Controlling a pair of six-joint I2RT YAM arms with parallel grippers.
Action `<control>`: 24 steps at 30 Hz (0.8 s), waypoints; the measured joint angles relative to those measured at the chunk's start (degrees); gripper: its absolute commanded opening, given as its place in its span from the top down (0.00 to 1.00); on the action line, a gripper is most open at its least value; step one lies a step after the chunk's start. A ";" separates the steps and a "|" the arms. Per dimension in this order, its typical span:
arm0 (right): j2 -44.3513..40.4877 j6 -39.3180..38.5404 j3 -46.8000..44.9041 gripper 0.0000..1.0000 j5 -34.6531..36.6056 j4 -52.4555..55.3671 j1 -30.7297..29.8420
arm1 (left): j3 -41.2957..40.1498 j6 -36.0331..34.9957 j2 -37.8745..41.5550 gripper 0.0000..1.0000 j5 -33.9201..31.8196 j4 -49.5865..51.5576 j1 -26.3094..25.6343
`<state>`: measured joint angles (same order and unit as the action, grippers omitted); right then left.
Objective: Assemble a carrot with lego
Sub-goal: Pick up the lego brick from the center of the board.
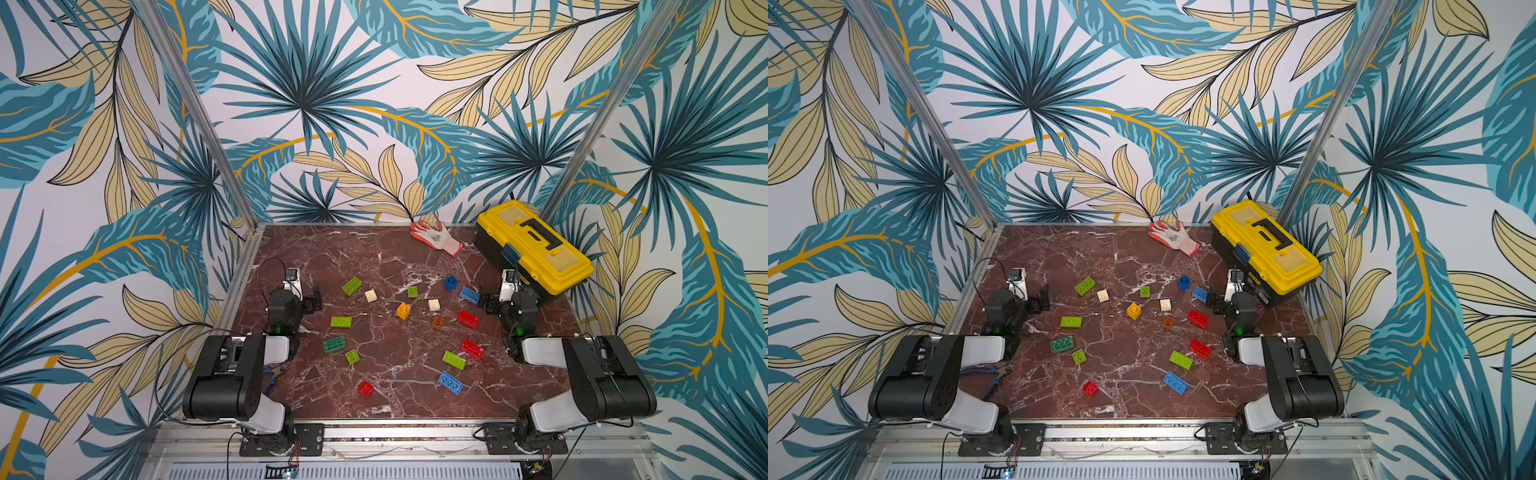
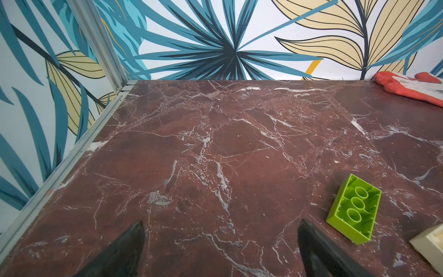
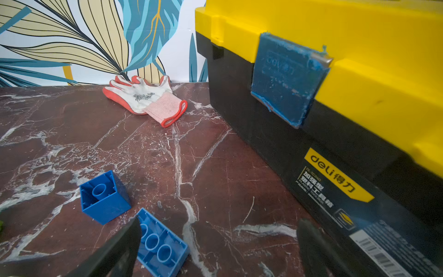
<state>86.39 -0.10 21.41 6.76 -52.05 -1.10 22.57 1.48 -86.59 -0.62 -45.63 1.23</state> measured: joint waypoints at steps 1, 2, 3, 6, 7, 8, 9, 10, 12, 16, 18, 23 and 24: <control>0.00 0.00 0.00 0.01 0.00 0.00 0.00 | 0.00 0.00 0.00 0.01 0.00 0.00 0.00; 0.00 0.00 0.00 0.01 0.00 0.00 0.00 | 0.00 0.00 0.00 0.01 0.00 0.00 0.00; 0.00 0.00 0.00 0.01 0.00 -0.02 0.00 | 0.00 0.00 0.00 0.01 0.00 0.00 0.00; 0.00 0.00 0.00 0.01 0.00 0.00 0.00 | 0.00 0.00 0.00 0.01 0.00 0.00 0.00; 0.00 0.00 0.02 0.00 0.00 0.02 0.00 | 0.00 0.00 0.00 0.01 0.02 0.00 0.00; 0.00 0.00 0.02 0.01 -0.02 0.00 0.00 | 0.00 0.02 0.00 0.01 0.04 0.00 0.07; 0.00 0.00 0.02 0.01 0.00 0.00 0.00 | 0.00 0.04 0.00 0.01 0.17 0.00 0.22; 0.00 0.02 0.04 0.01 0.04 0.02 0.00 | 0.00 0.13 0.00 0.01 0.35 0.00 0.46; 0.02 0.04 0.17 0.00 0.35 0.09 0.00 | 0.00 0.31 0.00 0.01 0.72 0.00 0.98; -0.04 0.28 0.42 0.00 2.38 -0.02 -0.02 | 0.00 0.46 0.00 0.01 0.90 0.00 1.20; -1.29 0.63 0.50 0.01 4.02 1.81 0.00 | 0.00 0.57 0.00 0.01 0.61 0.00 1.20; -8.59 0.87 5.01 0.01 6.14 12.46 -0.46 | 0.37 0.44 2.54 0.00 -0.26 1.95 0.85; -10.47 1.03 6.45 0.00 6.73 15.28 -0.94 | 0.39 0.46 4.52 0.01 -1.75 3.45 0.22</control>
<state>75.92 0.93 27.86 13.50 -36.77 -2.04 22.96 1.93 -82.06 -2.37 -42.17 1.45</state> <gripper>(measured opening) 0.994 0.995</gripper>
